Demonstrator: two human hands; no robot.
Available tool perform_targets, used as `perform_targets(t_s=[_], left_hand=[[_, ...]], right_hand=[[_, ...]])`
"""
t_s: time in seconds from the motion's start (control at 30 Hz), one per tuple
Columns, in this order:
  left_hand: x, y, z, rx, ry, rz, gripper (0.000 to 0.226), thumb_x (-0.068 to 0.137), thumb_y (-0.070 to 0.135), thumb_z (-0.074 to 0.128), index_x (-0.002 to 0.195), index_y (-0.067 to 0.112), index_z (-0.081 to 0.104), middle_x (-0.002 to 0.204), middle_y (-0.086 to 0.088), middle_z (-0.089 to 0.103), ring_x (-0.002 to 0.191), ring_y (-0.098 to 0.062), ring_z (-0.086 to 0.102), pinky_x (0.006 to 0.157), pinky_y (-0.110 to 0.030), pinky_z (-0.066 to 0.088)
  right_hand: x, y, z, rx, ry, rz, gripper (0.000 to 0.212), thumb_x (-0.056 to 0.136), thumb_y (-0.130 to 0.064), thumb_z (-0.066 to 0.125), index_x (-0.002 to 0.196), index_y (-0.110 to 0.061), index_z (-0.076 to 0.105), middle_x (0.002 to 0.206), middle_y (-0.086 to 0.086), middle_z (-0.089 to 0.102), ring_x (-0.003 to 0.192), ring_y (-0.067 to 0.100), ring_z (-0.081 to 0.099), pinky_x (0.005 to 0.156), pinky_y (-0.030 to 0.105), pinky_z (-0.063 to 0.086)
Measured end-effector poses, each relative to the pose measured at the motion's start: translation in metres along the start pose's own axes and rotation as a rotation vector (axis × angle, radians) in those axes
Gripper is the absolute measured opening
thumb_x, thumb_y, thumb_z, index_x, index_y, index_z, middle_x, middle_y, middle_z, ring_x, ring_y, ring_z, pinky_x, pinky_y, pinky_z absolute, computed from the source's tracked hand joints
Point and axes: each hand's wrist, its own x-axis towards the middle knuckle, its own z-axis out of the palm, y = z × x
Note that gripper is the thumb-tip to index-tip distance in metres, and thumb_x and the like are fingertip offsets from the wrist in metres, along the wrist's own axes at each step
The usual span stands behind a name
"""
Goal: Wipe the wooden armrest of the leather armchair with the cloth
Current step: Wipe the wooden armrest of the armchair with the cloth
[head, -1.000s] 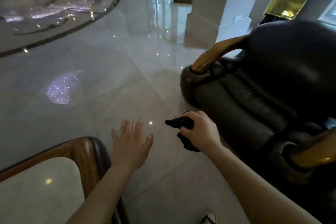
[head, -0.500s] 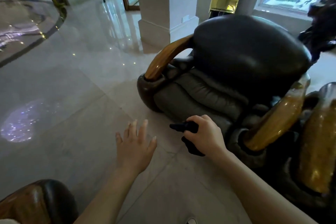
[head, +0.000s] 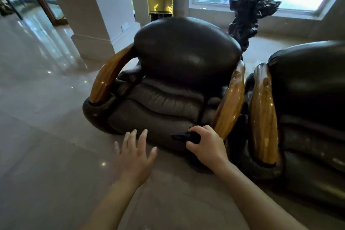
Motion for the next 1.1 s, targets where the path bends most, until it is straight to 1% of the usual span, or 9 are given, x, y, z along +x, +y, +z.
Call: perform_targets(t_s=[0.13, 0.23, 0.3, 0.43, 0.57, 0.77, 0.93, 1.1], left_hand=[[0.033, 0.021, 0.007, -0.024, -0.033, 0.124, 0.067, 0.093, 0.060, 0.029, 0.153, 0.033, 0.016, 0.163, -0.005, 0.016, 0.152, -0.023, 0.004, 0.121, -0.056, 0.006], [0.059, 0.034, 0.011, -0.023, -0.053, 0.213, 0.068, 0.092, 0.060, 0.029, 0.153, 0.031, 0.018, 0.162, -0.006, 0.019, 0.152, -0.024, 0.007, 0.121, -0.057, 0.008], [0.075, 0.039, 0.013, -0.018, -0.055, 0.281, 0.068, 0.092, 0.060, 0.031, 0.152, 0.030, 0.021, 0.161, -0.008, 0.023, 0.151, -0.025, 0.011, 0.120, -0.058, 0.011], [0.107, 0.049, 0.014, 0.003, -0.047, 0.406, 0.069, 0.092, 0.060, 0.031, 0.152, 0.026, 0.025, 0.158, -0.010, 0.030, 0.150, -0.027, 0.019, 0.118, -0.060, 0.019], [0.133, 0.061, 0.016, -0.011, -0.054, 0.520, 0.069, 0.092, 0.063, 0.027, 0.151, 0.027, 0.024, 0.157, -0.010, 0.031, 0.150, -0.027, 0.020, 0.118, -0.060, 0.018], [0.152, 0.093, 0.026, -0.032, -0.105, 0.614, 0.069, 0.092, 0.063, 0.029, 0.152, 0.029, 0.024, 0.159, -0.009, 0.028, 0.151, -0.026, 0.016, 0.118, -0.060, 0.016], [0.168, 0.131, 0.037, -0.036, -0.117, 0.656, 0.070, 0.091, 0.064, 0.027, 0.151, 0.029, 0.023, 0.158, -0.008, 0.028, 0.151, -0.025, 0.016, 0.119, -0.060, 0.016], [0.188, 0.182, 0.052, -0.033, -0.122, 0.654, 0.072, 0.090, 0.065, 0.025, 0.152, 0.030, 0.021, 0.160, -0.007, 0.025, 0.152, -0.025, 0.012, 0.120, -0.059, 0.014]], right_hand=[[0.007, 0.016, -0.013, -0.001, 0.070, 0.088, 0.039, 0.081, -0.039, 0.075, 0.118, -0.036, 0.063, 0.101, -0.017, 0.052, 0.085, 0.006, 0.057, 0.066, 0.017, 0.046], [0.012, 0.025, -0.020, -0.007, 0.139, 0.156, 0.041, 0.081, -0.040, 0.074, 0.121, -0.035, 0.063, 0.103, -0.015, 0.053, 0.088, 0.007, 0.058, 0.068, 0.016, 0.046], [0.015, 0.027, -0.023, -0.018, 0.181, 0.201, 0.041, 0.081, -0.040, 0.074, 0.121, -0.035, 0.063, 0.104, -0.014, 0.053, 0.088, 0.007, 0.058, 0.067, 0.015, 0.045], [0.022, 0.025, -0.027, -0.038, 0.237, 0.276, 0.038, 0.081, -0.041, 0.072, 0.117, -0.036, 0.063, 0.100, -0.014, 0.052, 0.084, 0.007, 0.057, 0.069, 0.019, 0.049], [0.020, 0.021, -0.025, -0.033, 0.307, 0.329, 0.040, 0.082, -0.041, 0.072, 0.120, -0.035, 0.062, 0.101, -0.015, 0.051, 0.085, 0.005, 0.057, 0.068, 0.013, 0.043], [0.015, 0.032, -0.040, -0.047, 0.335, 0.401, 0.036, 0.082, -0.041, 0.071, 0.117, -0.035, 0.064, 0.099, -0.014, 0.051, 0.084, 0.005, 0.056, 0.065, 0.012, 0.036], [0.027, 0.058, -0.064, -0.029, 0.380, 0.415, 0.035, 0.083, -0.038, 0.071, 0.117, -0.034, 0.064, 0.102, -0.013, 0.053, 0.086, 0.004, 0.056, 0.067, 0.010, 0.037], [0.048, 0.097, -0.093, -0.021, 0.350, 0.382, 0.036, 0.085, -0.037, 0.071, 0.120, -0.032, 0.063, 0.106, -0.012, 0.053, 0.089, 0.004, 0.057, 0.068, 0.011, 0.041]])
